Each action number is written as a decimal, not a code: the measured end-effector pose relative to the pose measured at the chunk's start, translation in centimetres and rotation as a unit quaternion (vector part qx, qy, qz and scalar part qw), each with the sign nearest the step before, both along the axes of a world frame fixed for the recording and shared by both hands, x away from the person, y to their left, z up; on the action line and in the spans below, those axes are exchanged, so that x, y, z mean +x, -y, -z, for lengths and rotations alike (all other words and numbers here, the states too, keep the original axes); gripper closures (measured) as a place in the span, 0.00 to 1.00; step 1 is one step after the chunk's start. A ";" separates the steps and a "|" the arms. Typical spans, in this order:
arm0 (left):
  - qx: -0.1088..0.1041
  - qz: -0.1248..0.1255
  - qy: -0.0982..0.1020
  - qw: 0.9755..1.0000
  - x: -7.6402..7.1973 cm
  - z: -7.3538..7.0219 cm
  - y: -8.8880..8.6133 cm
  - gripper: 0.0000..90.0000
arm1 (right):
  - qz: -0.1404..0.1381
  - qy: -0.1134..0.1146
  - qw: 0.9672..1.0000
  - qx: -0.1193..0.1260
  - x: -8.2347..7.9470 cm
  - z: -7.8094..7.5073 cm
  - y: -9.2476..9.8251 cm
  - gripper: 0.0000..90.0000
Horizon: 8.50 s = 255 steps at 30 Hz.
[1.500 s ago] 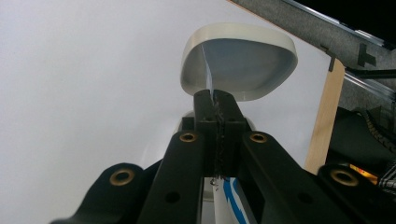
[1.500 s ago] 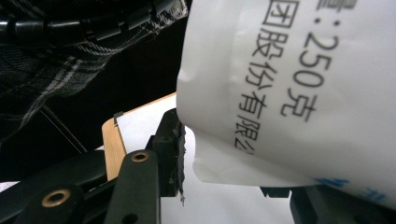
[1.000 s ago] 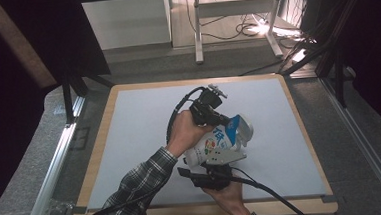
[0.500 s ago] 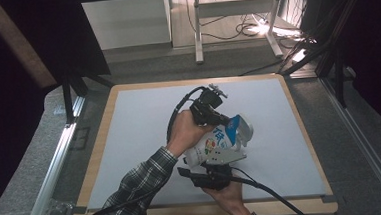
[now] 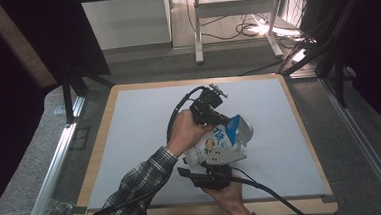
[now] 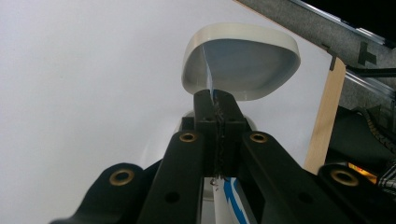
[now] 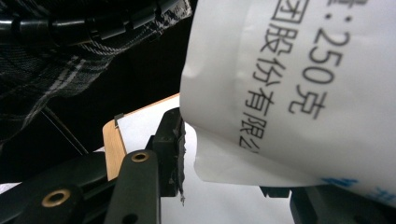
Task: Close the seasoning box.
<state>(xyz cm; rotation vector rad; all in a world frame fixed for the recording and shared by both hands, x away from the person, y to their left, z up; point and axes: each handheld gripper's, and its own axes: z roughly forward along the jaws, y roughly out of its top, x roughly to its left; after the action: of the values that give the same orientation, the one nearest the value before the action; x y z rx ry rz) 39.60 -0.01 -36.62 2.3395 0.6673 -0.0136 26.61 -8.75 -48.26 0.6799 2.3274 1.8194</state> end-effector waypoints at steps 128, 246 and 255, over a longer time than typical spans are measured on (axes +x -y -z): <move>-0.121 0.021 0.024 0.992 -2.2 1.0 -5.8 1.00 | 0.013 0.001 0.995 -0.094 1.5 3.2 -0.7 0.54; -0.162 -0.111 0.087 0.977 -2.7 5.8 -19.5 0.99 | 0.032 -0.045 0.986 -0.154 1.9 3.1 1.4 0.48; -0.164 -0.120 0.094 0.975 -4.4 6.9 -21.1 0.97 | 0.029 -0.044 0.985 -0.166 1.7 3.1 1.4 0.48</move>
<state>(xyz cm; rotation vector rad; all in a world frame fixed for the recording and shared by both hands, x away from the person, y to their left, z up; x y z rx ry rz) 35.20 21.07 -43.54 1.9058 0.7843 0.1904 28.26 -10.16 -51.32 0.7796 2.5519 1.3545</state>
